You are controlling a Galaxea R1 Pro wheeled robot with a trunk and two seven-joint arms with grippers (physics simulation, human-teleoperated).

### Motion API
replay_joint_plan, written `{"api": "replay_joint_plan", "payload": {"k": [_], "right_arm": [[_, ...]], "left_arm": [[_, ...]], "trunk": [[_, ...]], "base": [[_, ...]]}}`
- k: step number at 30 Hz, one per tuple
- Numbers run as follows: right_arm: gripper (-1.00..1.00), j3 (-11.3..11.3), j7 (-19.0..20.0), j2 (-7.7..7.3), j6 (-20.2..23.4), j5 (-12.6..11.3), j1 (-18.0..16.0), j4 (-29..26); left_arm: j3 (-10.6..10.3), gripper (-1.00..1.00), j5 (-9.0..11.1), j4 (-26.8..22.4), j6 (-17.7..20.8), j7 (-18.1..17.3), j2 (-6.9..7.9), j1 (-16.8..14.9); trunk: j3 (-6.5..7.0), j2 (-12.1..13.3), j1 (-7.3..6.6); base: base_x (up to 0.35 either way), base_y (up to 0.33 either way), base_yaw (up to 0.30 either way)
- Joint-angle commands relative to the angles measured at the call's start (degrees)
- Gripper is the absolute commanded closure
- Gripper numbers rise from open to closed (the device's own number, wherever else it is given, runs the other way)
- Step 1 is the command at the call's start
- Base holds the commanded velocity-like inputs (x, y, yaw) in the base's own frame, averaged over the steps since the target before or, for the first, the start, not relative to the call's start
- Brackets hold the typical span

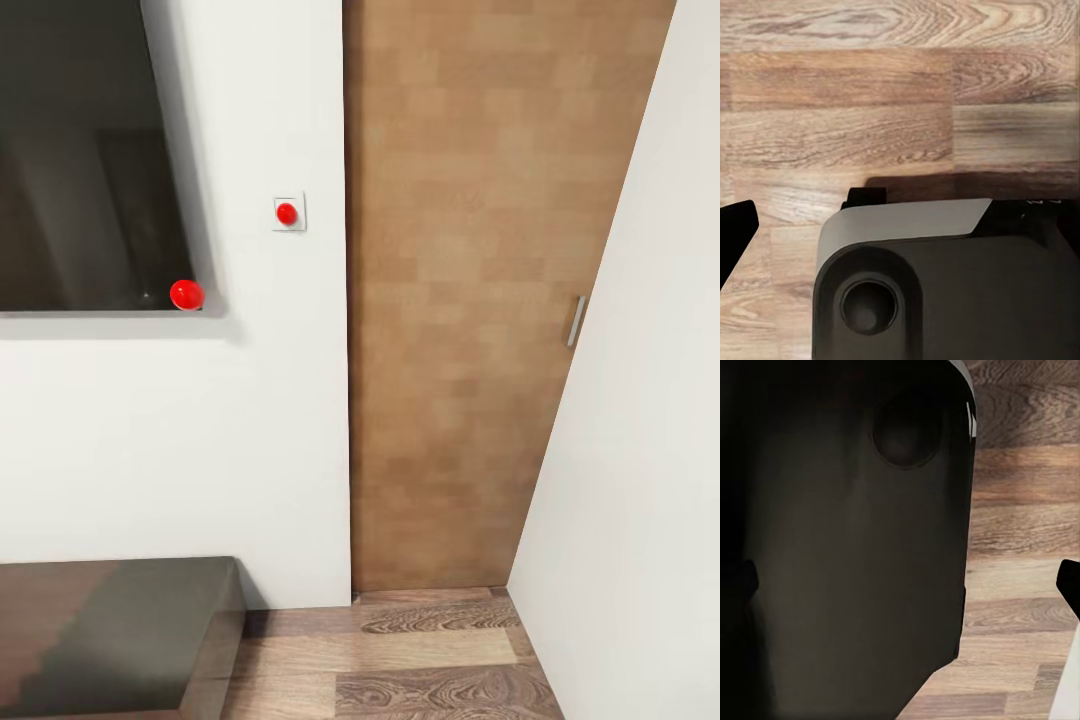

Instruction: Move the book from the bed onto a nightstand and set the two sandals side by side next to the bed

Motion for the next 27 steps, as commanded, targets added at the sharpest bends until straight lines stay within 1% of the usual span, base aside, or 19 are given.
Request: {"api": "replay_joint_plan", "payload": {"k": [1, 27], "right_arm": [[-1.0, 0.0, -0.1, 0.0, 0.0, 0.0, 0.0, 0.0], [-1.0, 0.0, -0.1, 0.0, 0.0, 0.0, 0.0, 0.0]], "left_arm": [[0.0, -1.0, 0.0, 0.0, -0.2, 0.0, -0.01, 0.0], [0.0, -1.0, 0.0, 0.0, -0.2, 0.0, -0.01, 0.0]], "trunk": [[-0.06, 0.0, 0.0], [-0.06, 0.0, 0.0]], "base": [[0.0, 0.0, 0.0], [0.0, 0.0, 0.0]]}}
